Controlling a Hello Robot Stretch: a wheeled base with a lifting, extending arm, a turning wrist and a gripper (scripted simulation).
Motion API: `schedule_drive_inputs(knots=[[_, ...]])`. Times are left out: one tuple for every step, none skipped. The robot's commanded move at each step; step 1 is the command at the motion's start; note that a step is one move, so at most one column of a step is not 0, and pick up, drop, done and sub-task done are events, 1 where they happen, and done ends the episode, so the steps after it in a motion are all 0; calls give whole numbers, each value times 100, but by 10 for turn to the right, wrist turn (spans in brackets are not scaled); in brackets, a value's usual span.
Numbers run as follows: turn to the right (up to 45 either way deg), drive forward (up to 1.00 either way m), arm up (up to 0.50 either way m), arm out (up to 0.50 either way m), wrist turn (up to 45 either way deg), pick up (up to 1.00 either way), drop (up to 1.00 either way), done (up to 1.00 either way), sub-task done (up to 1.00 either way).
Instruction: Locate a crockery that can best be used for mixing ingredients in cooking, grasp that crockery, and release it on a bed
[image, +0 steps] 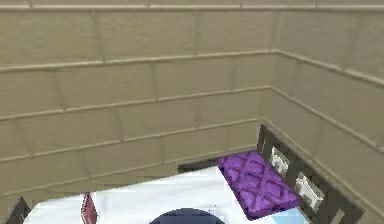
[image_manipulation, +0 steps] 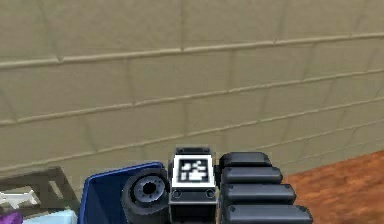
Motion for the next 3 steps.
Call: schedule_drive_inputs(knots=[[180,0,0,0,0,0,0,0,0],[0,15,0,0,0,0,0,0,0],[-450,0,0,0,0,0,0,0,0]])
